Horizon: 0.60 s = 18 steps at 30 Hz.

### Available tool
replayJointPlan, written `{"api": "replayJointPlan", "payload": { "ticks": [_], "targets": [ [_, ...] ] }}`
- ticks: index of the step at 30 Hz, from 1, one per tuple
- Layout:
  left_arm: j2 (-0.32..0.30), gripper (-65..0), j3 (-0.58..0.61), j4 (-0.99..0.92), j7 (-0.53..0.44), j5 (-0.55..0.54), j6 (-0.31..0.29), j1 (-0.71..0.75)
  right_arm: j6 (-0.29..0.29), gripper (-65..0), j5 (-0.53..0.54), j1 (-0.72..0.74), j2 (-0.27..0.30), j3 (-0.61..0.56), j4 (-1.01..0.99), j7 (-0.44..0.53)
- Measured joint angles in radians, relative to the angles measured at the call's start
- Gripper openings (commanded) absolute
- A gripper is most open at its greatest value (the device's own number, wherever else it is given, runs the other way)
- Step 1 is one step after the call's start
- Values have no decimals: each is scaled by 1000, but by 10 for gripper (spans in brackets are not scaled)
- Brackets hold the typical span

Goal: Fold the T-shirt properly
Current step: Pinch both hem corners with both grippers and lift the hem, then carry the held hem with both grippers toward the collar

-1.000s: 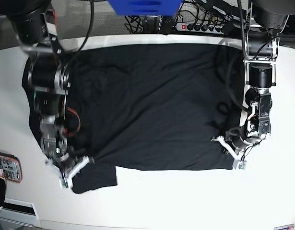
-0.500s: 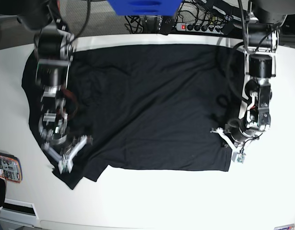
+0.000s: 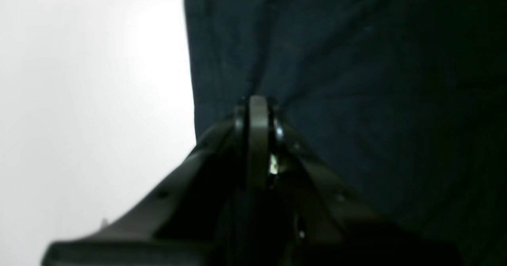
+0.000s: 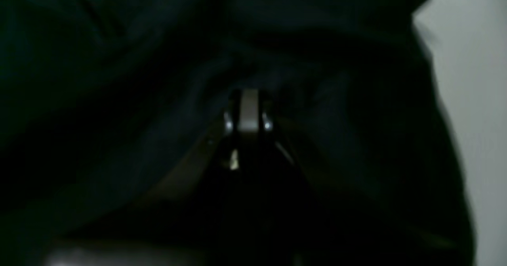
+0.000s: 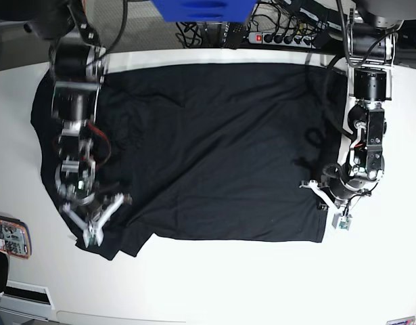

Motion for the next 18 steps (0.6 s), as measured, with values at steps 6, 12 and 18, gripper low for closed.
{"api": "replayJointPlan", "payload": {
  "ticks": [6, 12, 18],
  "targets": [
    [-3, -650, 0, 0, 1, 0, 0, 0, 6, -468, -6, 108, 2, -6, -181, -35],
    [-3, -650, 0, 0, 1, 1, 0, 0, 67, -472, -5, 173, 11, -35, -237, -26],
    [-3, -650, 0, 0, 1, 0, 0, 0, 78, -398, -3, 228, 8, -131, -240, -41]
  ]
}}
